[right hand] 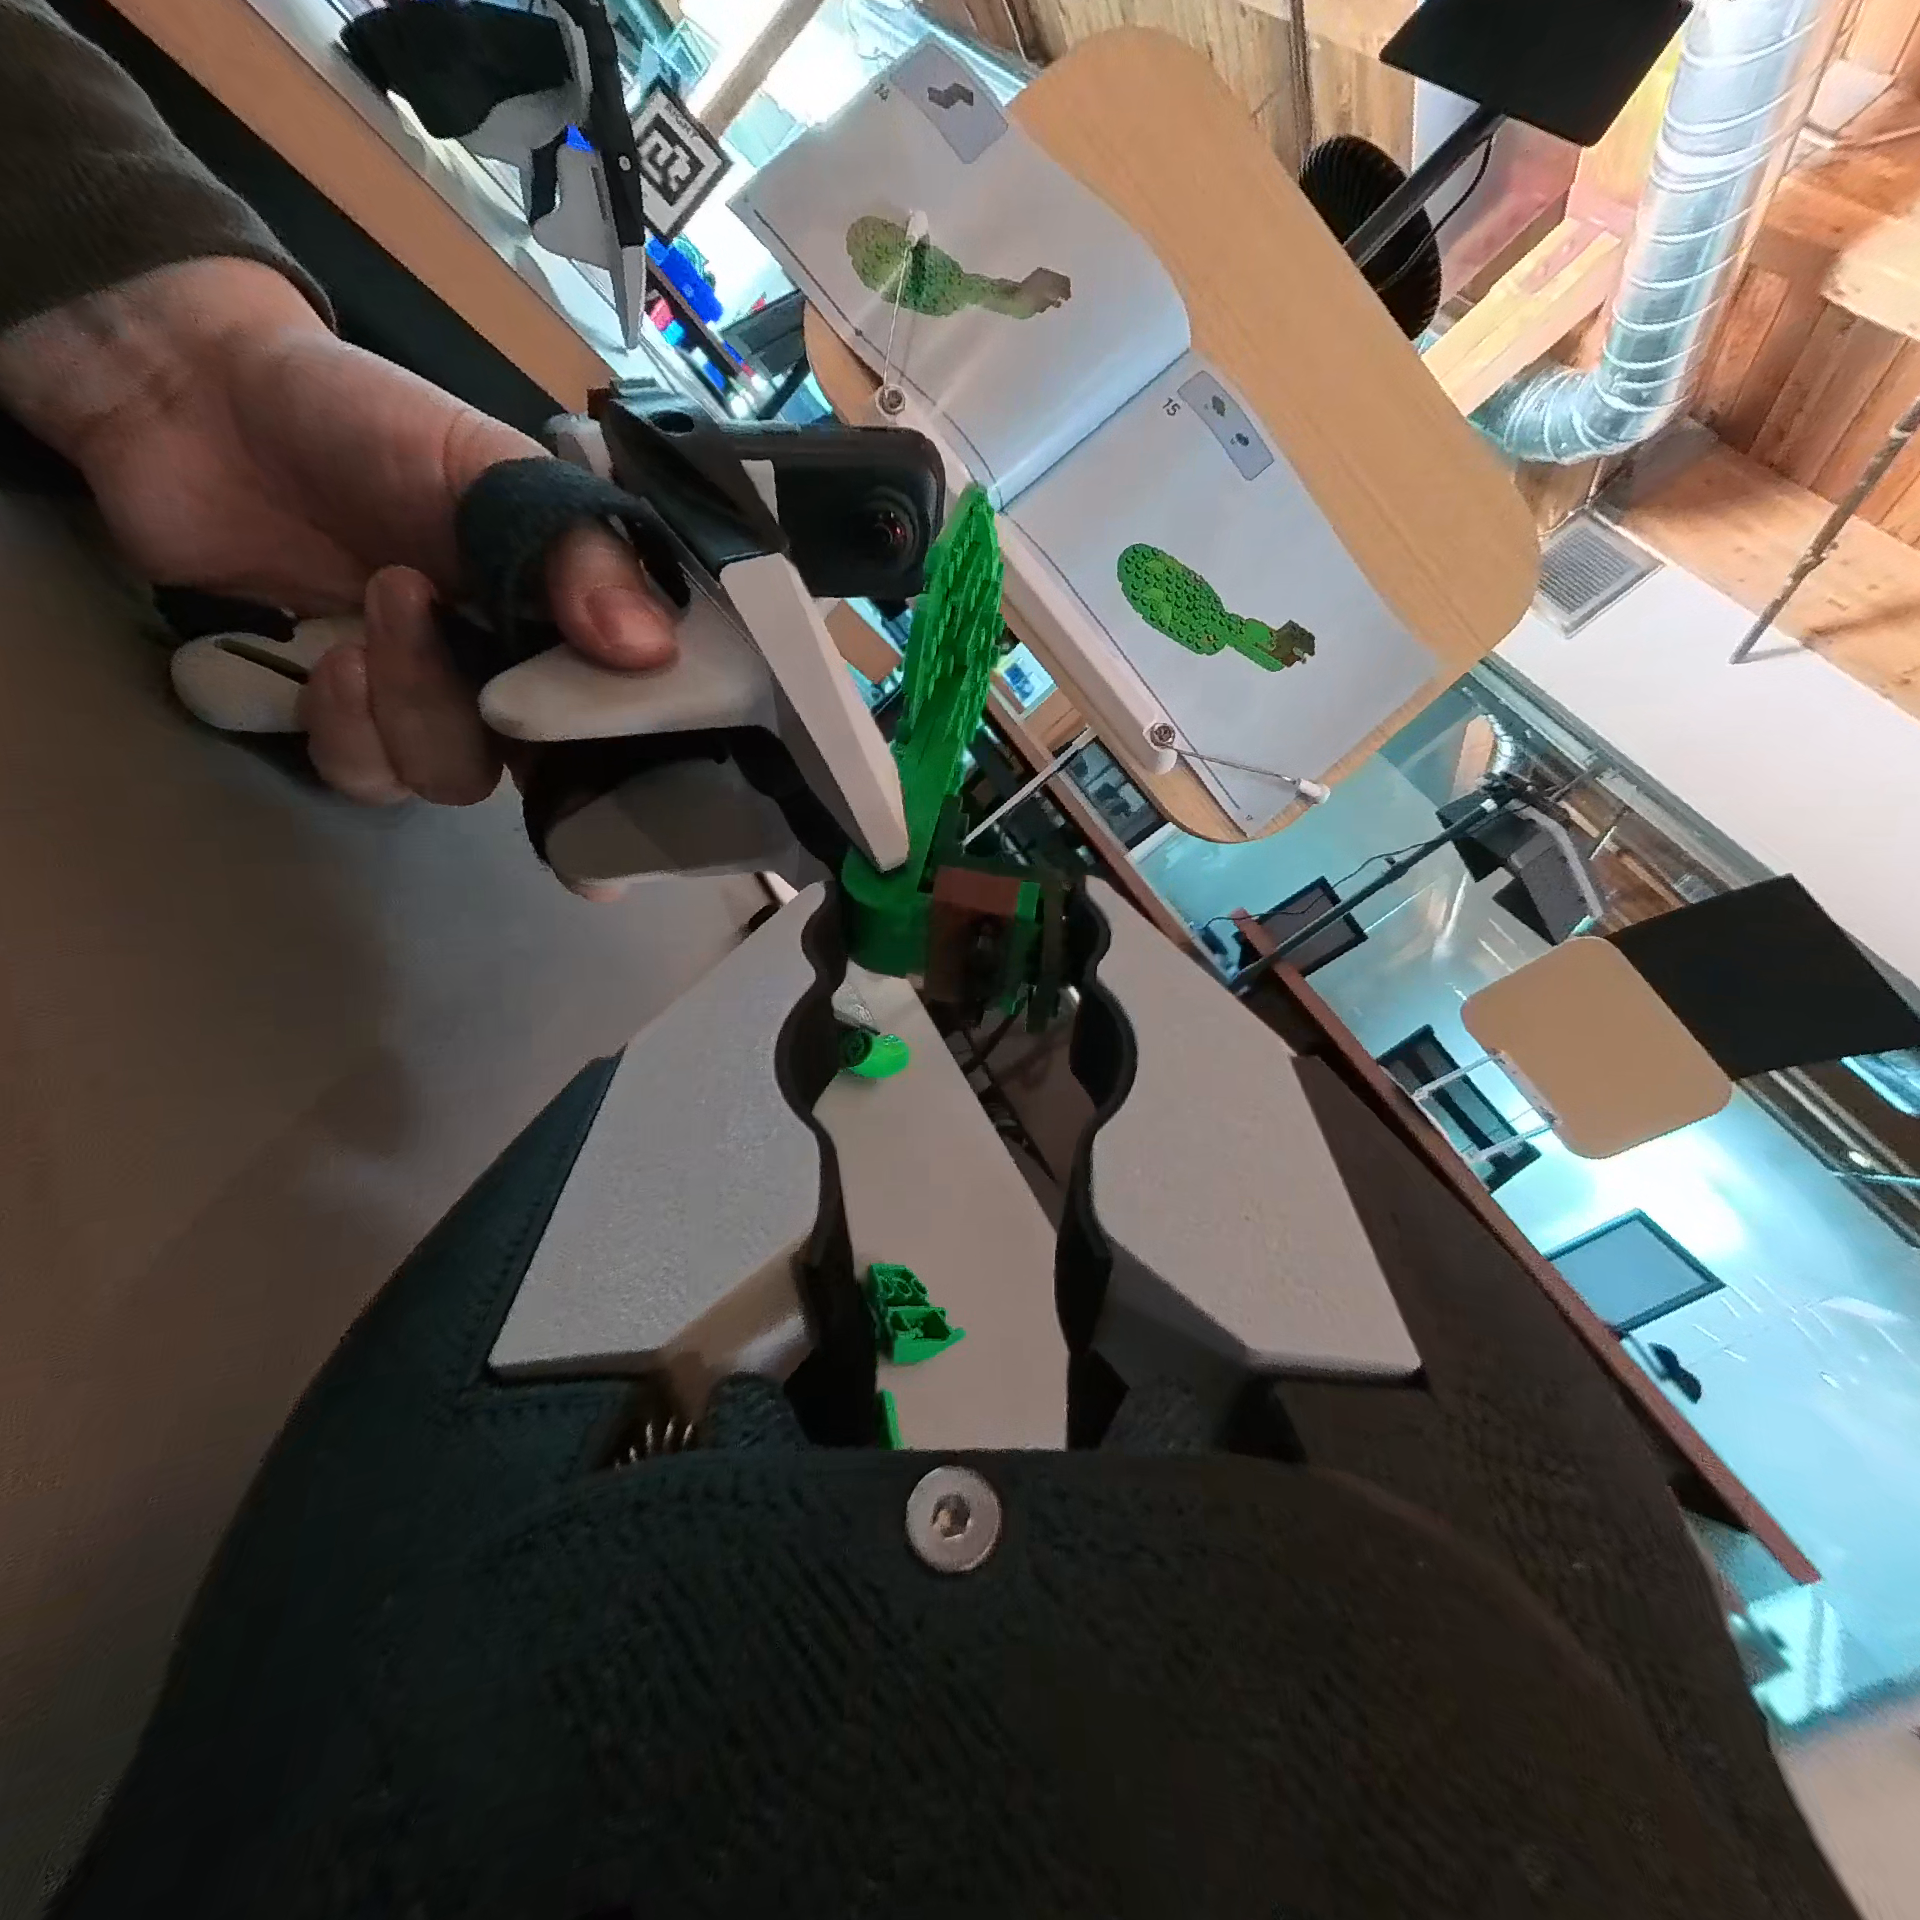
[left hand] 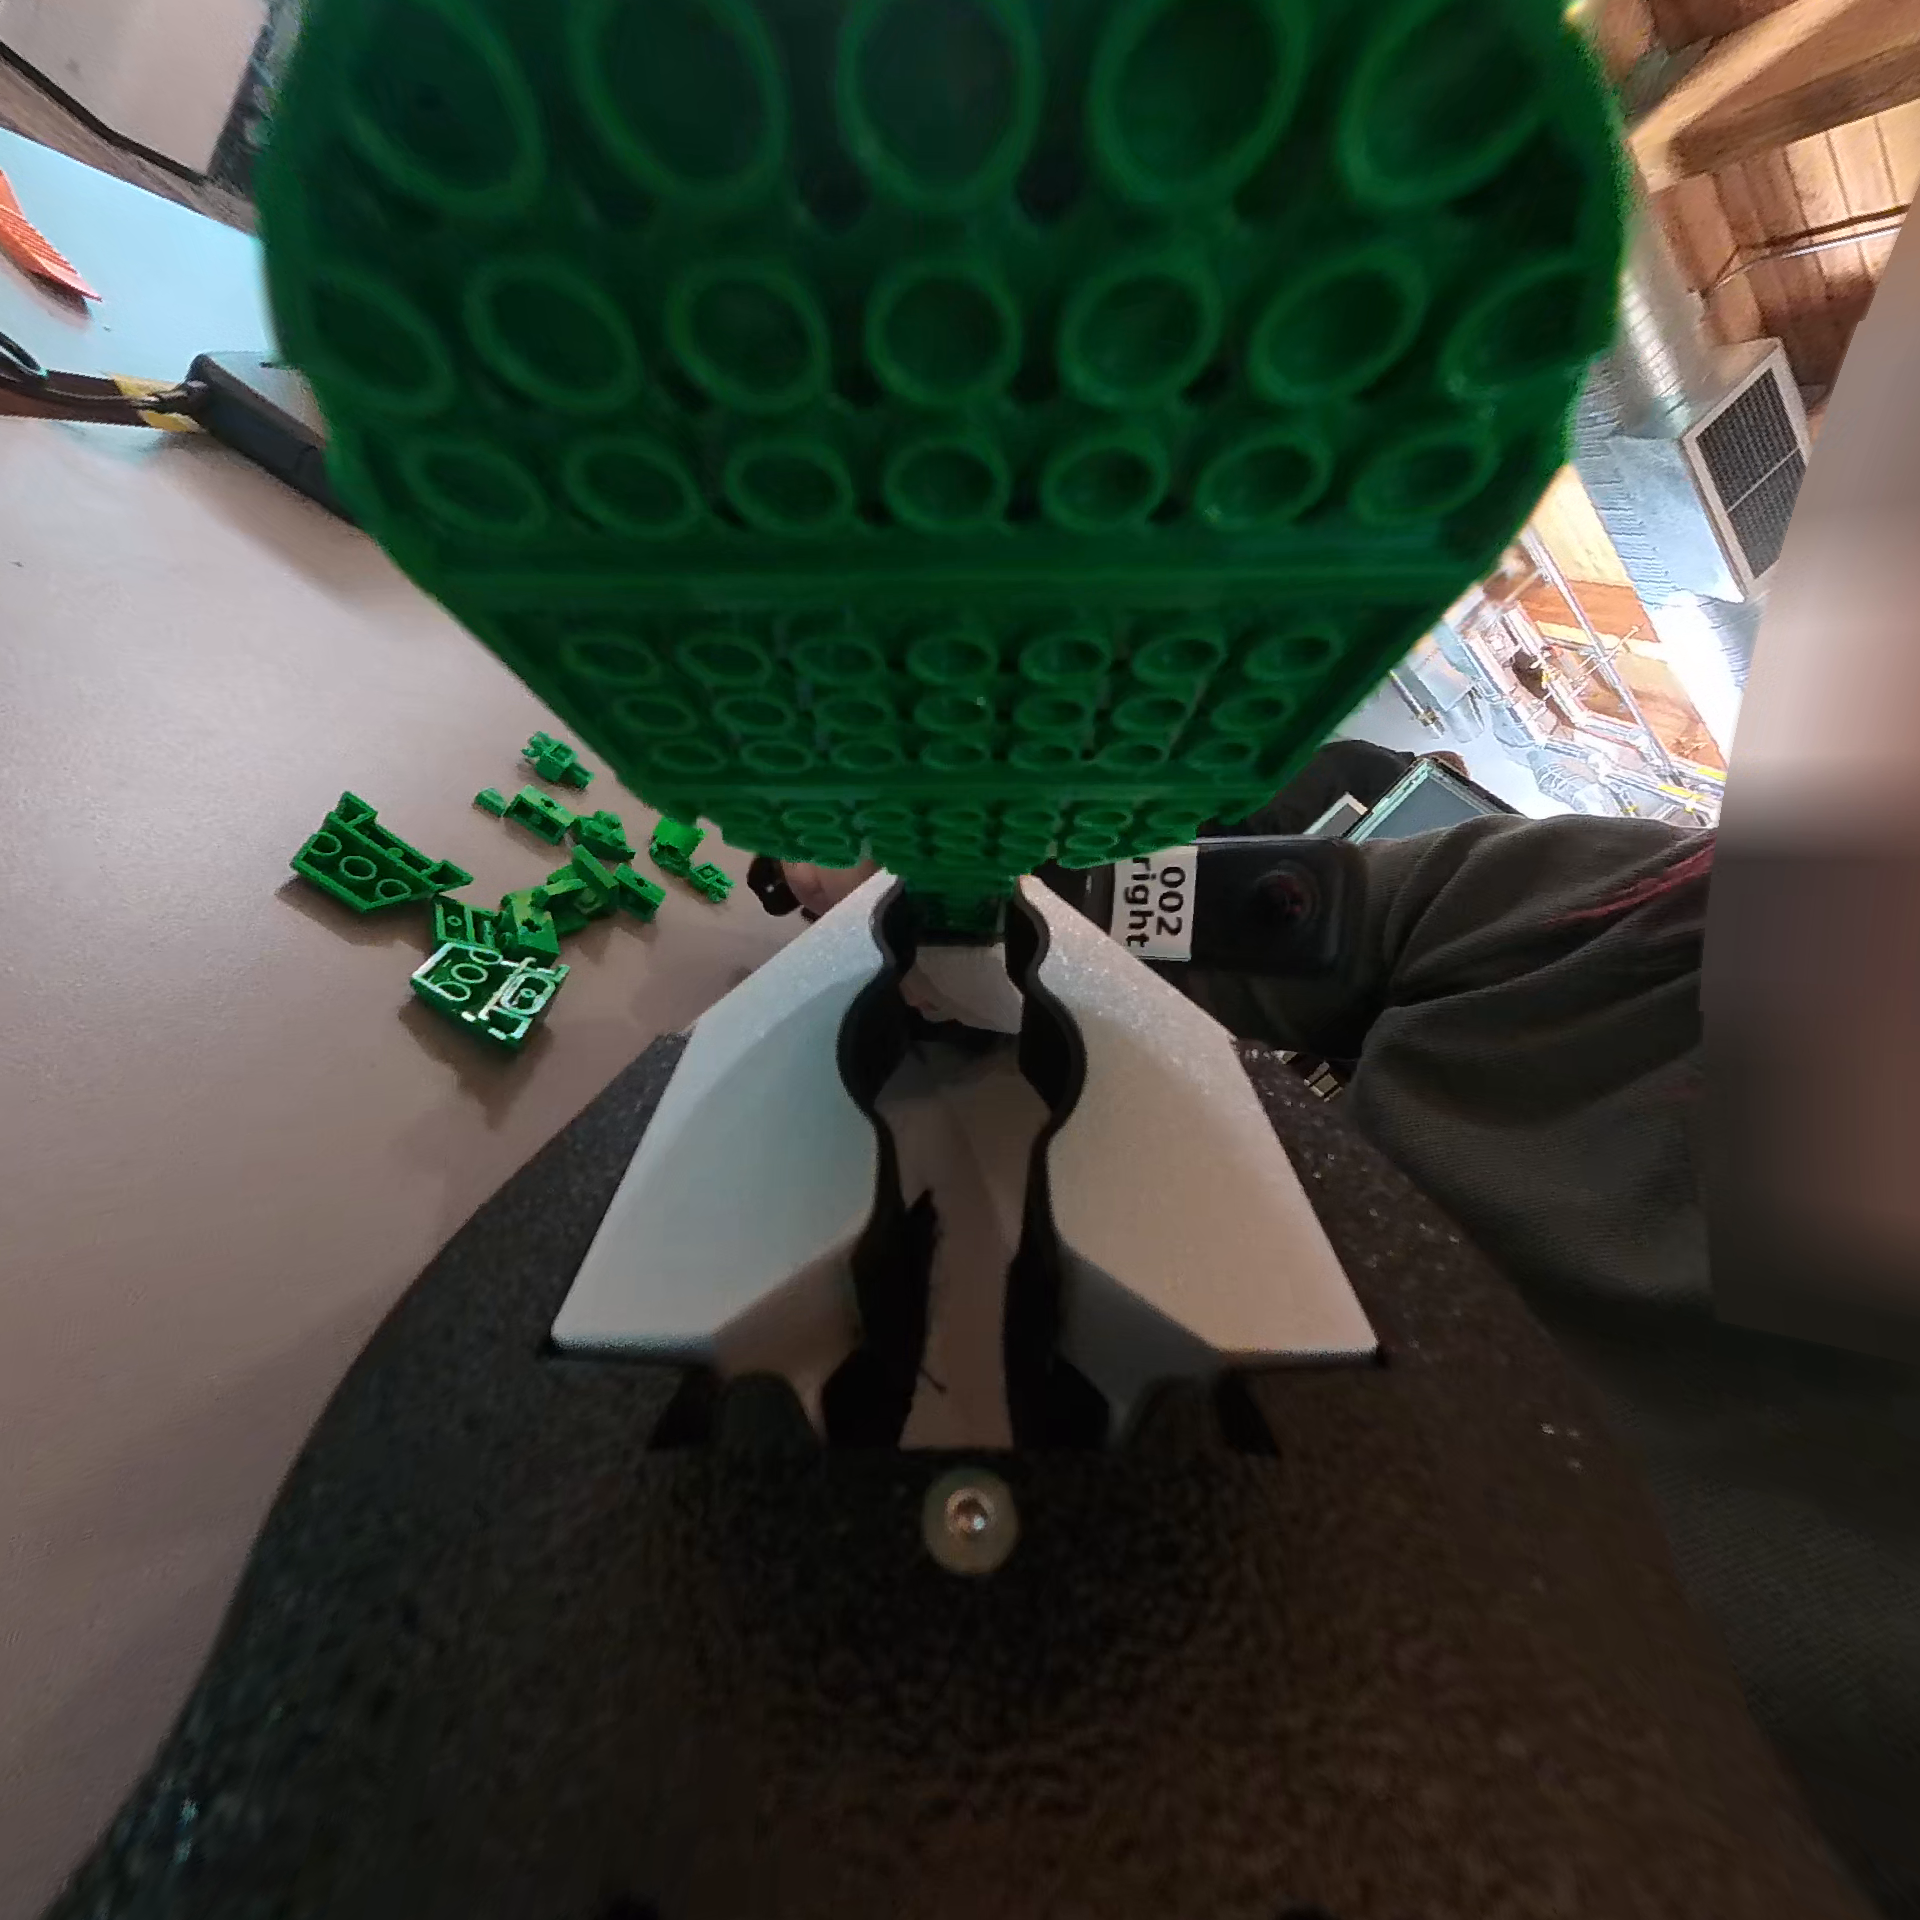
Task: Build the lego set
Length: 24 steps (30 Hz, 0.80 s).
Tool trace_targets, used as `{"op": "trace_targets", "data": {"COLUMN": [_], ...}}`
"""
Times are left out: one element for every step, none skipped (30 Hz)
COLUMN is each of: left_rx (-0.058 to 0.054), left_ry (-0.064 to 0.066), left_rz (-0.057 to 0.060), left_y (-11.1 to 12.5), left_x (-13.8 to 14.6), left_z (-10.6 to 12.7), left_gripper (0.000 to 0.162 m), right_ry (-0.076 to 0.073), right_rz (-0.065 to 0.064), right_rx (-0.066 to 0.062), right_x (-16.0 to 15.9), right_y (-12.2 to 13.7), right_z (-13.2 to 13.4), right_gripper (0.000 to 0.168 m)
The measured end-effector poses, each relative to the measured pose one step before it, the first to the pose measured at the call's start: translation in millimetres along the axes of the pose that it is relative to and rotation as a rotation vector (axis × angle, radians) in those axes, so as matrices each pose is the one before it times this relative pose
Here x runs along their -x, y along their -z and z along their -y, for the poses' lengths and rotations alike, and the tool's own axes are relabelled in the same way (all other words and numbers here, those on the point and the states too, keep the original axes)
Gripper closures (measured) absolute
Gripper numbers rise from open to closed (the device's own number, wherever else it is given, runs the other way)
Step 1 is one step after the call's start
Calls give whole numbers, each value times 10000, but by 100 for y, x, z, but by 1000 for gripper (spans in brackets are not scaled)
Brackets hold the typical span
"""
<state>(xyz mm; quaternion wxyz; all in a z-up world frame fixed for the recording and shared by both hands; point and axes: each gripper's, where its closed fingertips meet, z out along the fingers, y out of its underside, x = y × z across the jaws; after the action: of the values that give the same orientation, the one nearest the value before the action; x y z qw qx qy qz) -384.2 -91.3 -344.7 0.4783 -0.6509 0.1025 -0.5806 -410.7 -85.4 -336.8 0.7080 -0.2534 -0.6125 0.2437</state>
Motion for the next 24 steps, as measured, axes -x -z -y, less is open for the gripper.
{"op": "trace_targets", "data": {"left_rx": [10, 10, 7, 13, 5, -47, -123, -149, -126, -86, -46, 20, 47, 13, -18, -22, -21, -4, 10, 3, -5, -2, -1, -5], "left_ry": [10, -2, -39, -72, -99, -55, 39, 104, 129, 109, 58, 15, -22, -40, 13, 46, 27, 19, 24, 7, -5, 17, 29, 20], "left_rz": [42, 5, -19, -27, -30, 35, 26, -17, -38, -35, -25, -24, -8, -23, -29, -8, 21, 27, 10, 8, 22, 14, 18, 31], "left_y": [-19, -10, -19, -23, -27, 13, 97, 124, 119, 83, 48, -12, -44, -5, 25, 38, 17, -1, 0, 1, 2, 17, 0, 11], "left_x": [66, 2, -58, -96, -126, -2, 53, 54, 37, 37, -2, -30, -32, -76, -48, 14, 42, 54, 25, 4, 27, 20, 35, 56], "left_z": [-20, -22, -12, -40, -24, 38, 174, 234, 202, 148, 68, -34, -77, -33, 22, 28, 38, 6, -18, -22, 2, 6, 2, 8], "left_gripper": [148, 148, 148, 148, 148, 148, 148, 148, 148, 148, 148, 148, 148, 148, 148, 148, 148, 148, 148, 148, 148, 148, 148, 148], "right_ry": [-112, -18, 81, 116, 46, 13, -16, -78, -99, -95, -87, -45, 52, 134, 94, -83, -161, -133, -75, -45, -40, -41, -39, -37], "right_rz": [26, -14, -45, -51, -47, -68, -73, 8, 24, -2, -25, -16, 30, -14, -13, 41, 76, 70, 53, 39, 27, 28, 28, 26], "right_rx": [21, -60, -109, -128, -123, -139, -123, -53, 19, 48, 32, 10, -40, -37, 21, 51, 57, 38, 22, 30, 38, 38, 47, 58], "right_x": [27, 10, -5, -5, -30, -90, -139, -46, -30, -73, -109, -76, 45, 51, 10, -3, -5, 5, 14, 10, 6, 8, 8, 12], "right_y": [-5, 23, 62, 93, 84, 86, 90, 38, -21, -20, -14, 19, 40, 18, -18, -46, -35, -8, 0, -1, -11, -13, -14, -15], "right_z": [-70, 24, 108, 185, 211, 226, 179, 60, -96, -144, -97, -59, 44, 78, 36, -45, -76, -70, -34, -23, -50, -35, -63, -86], "right_gripper": [127, 127, 127, 127, 127, 126, 123, 121, 120, 119, 120, 122, 127, 129, 129, 129, 129, 129, 129, 129, 129, 129, 129, 129]}}
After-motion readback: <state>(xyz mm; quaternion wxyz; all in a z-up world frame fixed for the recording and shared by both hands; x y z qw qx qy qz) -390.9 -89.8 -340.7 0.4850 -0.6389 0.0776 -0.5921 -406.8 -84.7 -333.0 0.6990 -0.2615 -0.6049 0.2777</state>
